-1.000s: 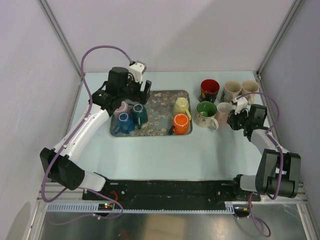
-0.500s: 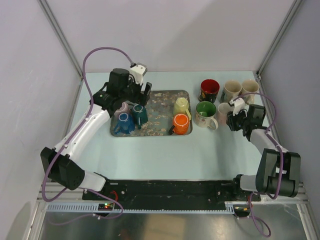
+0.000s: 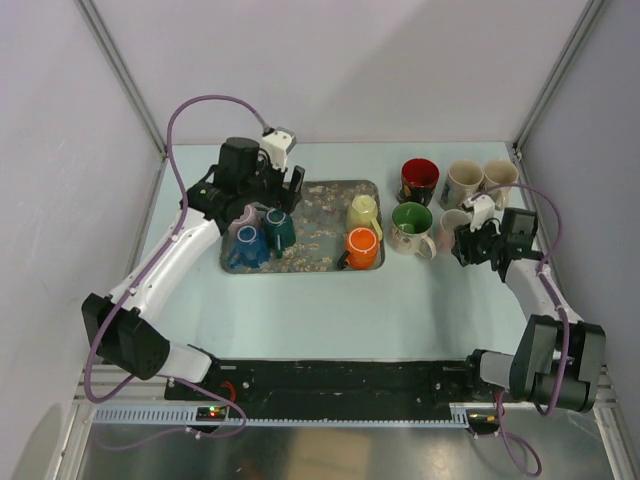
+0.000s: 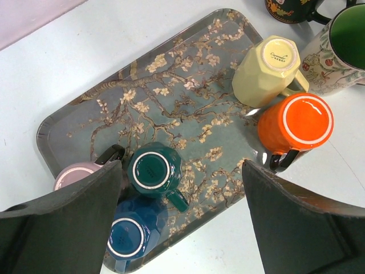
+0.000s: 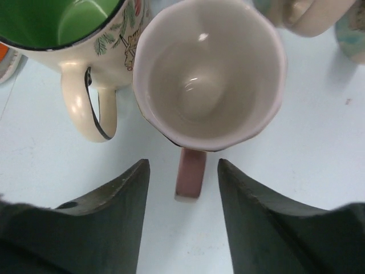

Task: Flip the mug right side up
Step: Place the cup at the center of the board, then turn over the cup on the tray.

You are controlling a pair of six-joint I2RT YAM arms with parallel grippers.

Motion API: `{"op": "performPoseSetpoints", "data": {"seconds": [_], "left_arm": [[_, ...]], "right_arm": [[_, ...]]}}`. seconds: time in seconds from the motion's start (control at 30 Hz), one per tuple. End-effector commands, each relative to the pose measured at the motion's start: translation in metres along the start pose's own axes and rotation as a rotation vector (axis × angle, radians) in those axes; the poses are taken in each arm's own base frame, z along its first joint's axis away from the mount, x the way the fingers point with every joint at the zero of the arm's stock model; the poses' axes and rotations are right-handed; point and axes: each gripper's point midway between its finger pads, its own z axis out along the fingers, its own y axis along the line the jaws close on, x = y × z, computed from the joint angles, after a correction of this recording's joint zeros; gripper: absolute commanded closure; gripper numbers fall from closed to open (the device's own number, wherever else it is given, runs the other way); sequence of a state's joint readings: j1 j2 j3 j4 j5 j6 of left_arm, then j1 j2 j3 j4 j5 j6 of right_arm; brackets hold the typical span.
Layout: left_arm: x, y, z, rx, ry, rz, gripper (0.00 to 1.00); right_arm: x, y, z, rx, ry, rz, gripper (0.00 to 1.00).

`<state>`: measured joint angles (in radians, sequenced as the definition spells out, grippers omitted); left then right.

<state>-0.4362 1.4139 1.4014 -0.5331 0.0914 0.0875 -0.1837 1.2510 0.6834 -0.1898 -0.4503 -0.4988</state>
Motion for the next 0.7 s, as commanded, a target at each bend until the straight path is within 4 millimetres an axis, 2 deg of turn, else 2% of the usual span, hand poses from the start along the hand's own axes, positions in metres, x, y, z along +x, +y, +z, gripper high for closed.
{"op": "performPoseSetpoints", "data": {"seconds": [0.0,0.13,0.27,0.43,0.53,0.6,0.67], "left_arm": [[-0.003,-0.003,0.0,0.019,-0.025,0.012,0.1],[0.004,-0.004,0.0,0.029,-0.012,0.034,0.09],[0.012,-0.006,0.0,0.044,0.0,0.065,0.08],[0.028,-0.005,-0.003,0.046,0.027,0.115,0.07],[0.04,0.004,-0.007,0.001,0.067,0.146,0.07],[0.046,0.013,-0.011,-0.042,0.096,0.163,0.06],[0.048,0.018,-0.016,-0.065,0.104,0.174,0.06]], "right_arm": [[-0.033,-0.01,-0.034,0.053,-0.035,0.008,0.37],[-0.054,0.002,-0.062,0.058,-0.078,-0.039,0.23],[-0.079,0.041,-0.068,-0.019,-0.117,-0.167,0.2],[-0.116,0.111,-0.042,-0.189,-0.156,-0.314,0.22],[-0.144,0.152,-0.026,-0.277,-0.222,-0.386,0.22],[-0.16,0.172,-0.013,-0.298,-0.247,-0.407,0.21],[-0.175,0.179,0.003,-0.274,-0.251,-0.367,0.22]]}}
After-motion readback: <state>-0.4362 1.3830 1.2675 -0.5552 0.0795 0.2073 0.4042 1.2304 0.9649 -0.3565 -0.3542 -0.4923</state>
